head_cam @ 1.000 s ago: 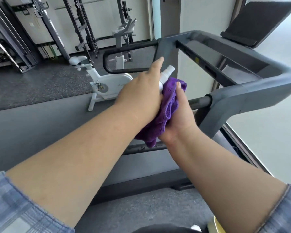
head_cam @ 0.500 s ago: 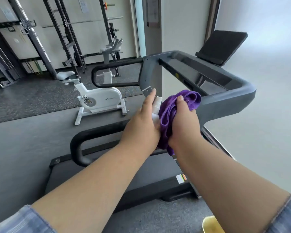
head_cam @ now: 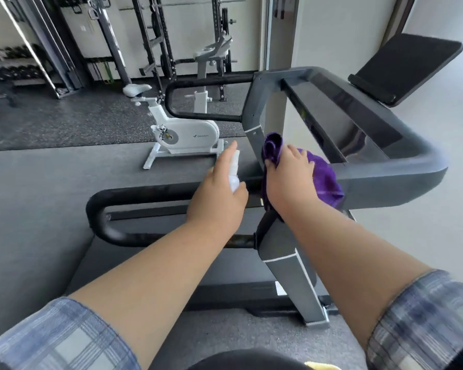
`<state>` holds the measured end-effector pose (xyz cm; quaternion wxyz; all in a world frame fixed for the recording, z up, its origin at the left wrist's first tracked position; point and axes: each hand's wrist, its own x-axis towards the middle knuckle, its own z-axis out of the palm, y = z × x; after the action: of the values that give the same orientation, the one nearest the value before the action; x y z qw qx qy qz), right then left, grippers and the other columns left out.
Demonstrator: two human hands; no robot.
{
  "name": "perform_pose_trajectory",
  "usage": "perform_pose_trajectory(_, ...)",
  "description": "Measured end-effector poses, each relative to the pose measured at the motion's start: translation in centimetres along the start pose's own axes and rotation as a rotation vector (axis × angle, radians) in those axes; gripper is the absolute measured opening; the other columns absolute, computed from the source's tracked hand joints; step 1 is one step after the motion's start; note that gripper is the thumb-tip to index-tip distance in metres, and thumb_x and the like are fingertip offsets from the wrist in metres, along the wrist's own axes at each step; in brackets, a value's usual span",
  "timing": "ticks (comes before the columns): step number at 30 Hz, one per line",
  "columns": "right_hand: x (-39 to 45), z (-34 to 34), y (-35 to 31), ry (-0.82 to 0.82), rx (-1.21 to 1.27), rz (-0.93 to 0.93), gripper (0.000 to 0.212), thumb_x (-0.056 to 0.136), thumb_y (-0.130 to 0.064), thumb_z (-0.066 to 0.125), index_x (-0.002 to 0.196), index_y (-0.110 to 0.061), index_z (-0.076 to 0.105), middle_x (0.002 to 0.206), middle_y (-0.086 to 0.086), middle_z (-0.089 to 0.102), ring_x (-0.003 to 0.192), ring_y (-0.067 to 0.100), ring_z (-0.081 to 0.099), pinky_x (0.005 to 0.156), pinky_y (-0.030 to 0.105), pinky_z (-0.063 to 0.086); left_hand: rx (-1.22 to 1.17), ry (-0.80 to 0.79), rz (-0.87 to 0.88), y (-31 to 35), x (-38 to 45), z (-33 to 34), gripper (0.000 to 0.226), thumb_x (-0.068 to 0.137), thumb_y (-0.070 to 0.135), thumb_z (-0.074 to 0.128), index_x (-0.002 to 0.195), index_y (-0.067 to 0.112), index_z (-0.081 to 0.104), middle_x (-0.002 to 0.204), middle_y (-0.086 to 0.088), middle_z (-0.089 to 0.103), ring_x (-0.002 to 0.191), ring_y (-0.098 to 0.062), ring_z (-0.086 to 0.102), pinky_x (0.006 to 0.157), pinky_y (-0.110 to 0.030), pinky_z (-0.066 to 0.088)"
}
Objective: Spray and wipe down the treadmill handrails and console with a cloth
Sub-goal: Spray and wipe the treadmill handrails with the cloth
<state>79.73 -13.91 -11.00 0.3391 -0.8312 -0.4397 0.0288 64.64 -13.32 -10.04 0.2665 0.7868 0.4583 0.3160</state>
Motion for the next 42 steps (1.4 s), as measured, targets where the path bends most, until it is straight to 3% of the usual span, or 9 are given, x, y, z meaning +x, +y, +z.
perform_pose_trajectory(3, -0.2, 2.3, -0.5, -0.148, -0.227, -0.043, 0.051, 0.104, -0.034, 0.037, 0.154, -0.024, 0.03, 0.159, 0.006, 0.033, 0.152, 0.038, 0.006, 0.119, 0.058, -0.005, 0.016, 0.053, -0.068, -1.5, 0.0, 0.0, 0.072, 0.09, 0.023, 0.056, 0.142, 0.057, 0.019, 0.136, 0.002, 0.053, 0.11, -0.024, 0.056, 0.086, -0.04, 0.05)
perform_pose_trajectory(7, -1.0, 2.1, -2.0, -0.327, -0.187, -0.059, 0.07, 0.099, -0.053, 0.04, 0.158, -0.024, 0.016, 0.166, 0.014, 0.013, 0.153, 0.038, -0.005, 0.117, 0.06, -0.009, -0.008, 0.106, -0.086, -2.5, 0.0, -0.1, 0.072, 0.092, 0.022, 0.058, 0.145, 0.053, 0.021, 0.144, 0.006, 0.049, 0.12, -0.018, 0.052, 0.092, -0.035, 0.045)
perform_pose_trajectory(13, 1.0, -3.7, -0.2, -0.426, -0.081, -0.337, 0.063, 0.096, -0.056, 0.049, 0.153, -0.038, 0.03, 0.156, -0.004, 0.039, 0.141, 0.025, 0.039, 0.114, 0.049, 0.032, -0.037, 0.16, -0.114, -3.4, -0.8, -0.7, 0.071, 0.092, 0.023, 0.059, 0.144, 0.055, 0.023, 0.139, 0.01, 0.052, 0.119, -0.012, 0.052, 0.096, -0.035, 0.045)
perform_pose_trajectory(17, 4.1, -4.2, 2.5, -0.566, -0.415, -0.588, 0.075, 0.084, -0.068, 0.058, 0.151, -0.048, 0.031, 0.152, -0.014, 0.043, 0.139, 0.019, 0.042, 0.119, 0.051, 0.023, 0.003, 0.188, -0.134, -3.7, -1.4, -0.7, 0.067, 0.093, 0.028, 0.057, 0.144, 0.056, 0.023, 0.136, 0.01, 0.054, 0.114, -0.012, 0.055, 0.094, -0.035, 0.046)
perform_pose_trajectory(19, 4.5, -3.0, 3.3, -0.548, -0.498, -0.651, 0.082, 0.08, -0.078, 0.051, 0.152, -0.049, 0.027, 0.149, -0.016, 0.046, 0.139, 0.017, 0.043, 0.121, 0.059, 0.011, 0.018, 0.203, -0.152, -4.3, -1.8, -0.7, 0.06, 0.095, 0.033, 0.054, 0.144, 0.054, 0.026, 0.134, 0.007, 0.056, 0.111, -0.018, 0.056, 0.092, -0.035, 0.046)
perform_pose_trajectory(23, 3.9, -0.4, 2.6, -0.432, -0.621, -0.767, 0.097, 0.076, -0.089, 0.028, 0.156, -0.035, 0.018, 0.139, -0.004, 0.056, 0.12, 0.026, 0.059, 0.1, 0.045, 0.044, -0.005, 0.225, -0.145, -5.3, -2.3, -0.6, 0.052, 0.098, 0.032, 0.044, 0.143, 0.053, 0.029, 0.126, -0.008, 0.062, 0.108, -0.033, 0.06, 0.09, -0.048, 0.053)
perform_pose_trajectory(27, 2.8, 2.7, 0.7, -0.293, -0.627, -0.771, 0.094, 0.083, -0.086, 0.024, 0.157, -0.027, 0.015, 0.128, 0.006, 0.06, 0.108, 0.03, 0.062, 0.08, 0.04, 0.047, -0.028, 0.23, -0.155, -5.8, -2.7, -0.4, 0.052, 0.099, 0.032, 0.042, 0.142, 0.056, 0.028, 0.13, -0.007, 0.059, 0.107, -0.037, 0.061, 0.082, -0.056, 0.056)
perform_pose_trajectory(33, 1.5, 5.3, -2.6, -0.334, -0.571, -0.782, 0.09, 0.088, -0.077, 0.042, 0.158, -0.035, 0.006, 0.156, 0.008, 0.035, 0.122, 0.035, 0.054, 0.094, 0.046, 0.043, 0.007, 0.278, -0.148, -6.0, -3.0, 0.6, 0.053, 0.102, 0.031, 0.043, 0.151, 0.042, 0.025, 0.154, 0.006, 0.038, 0.136, -0.008, 0.038, 0.101, -0.022, 0.03)
perform_pose_trajectory(42, 3.1, 0.3, 3.1, -0.381, -0.495, -0.675, 0.076, 0.084, -0.08, 0.046, 0.145, -0.035, 0.038, 0.138, -0.001, 0.054, 0.128, 0.029, 0.049, 0.104, 0.047, 0.037, -0.021, 0.317, -0.176, -6.3, -4.0, -1.8, 0.052, 0.099, 0.041, 0.046, 0.145, 0.052, 0.025, 0.139, 0.005, 0.054, 0.12, -0.02, 0.056, 0.104, -0.044, 0.045)
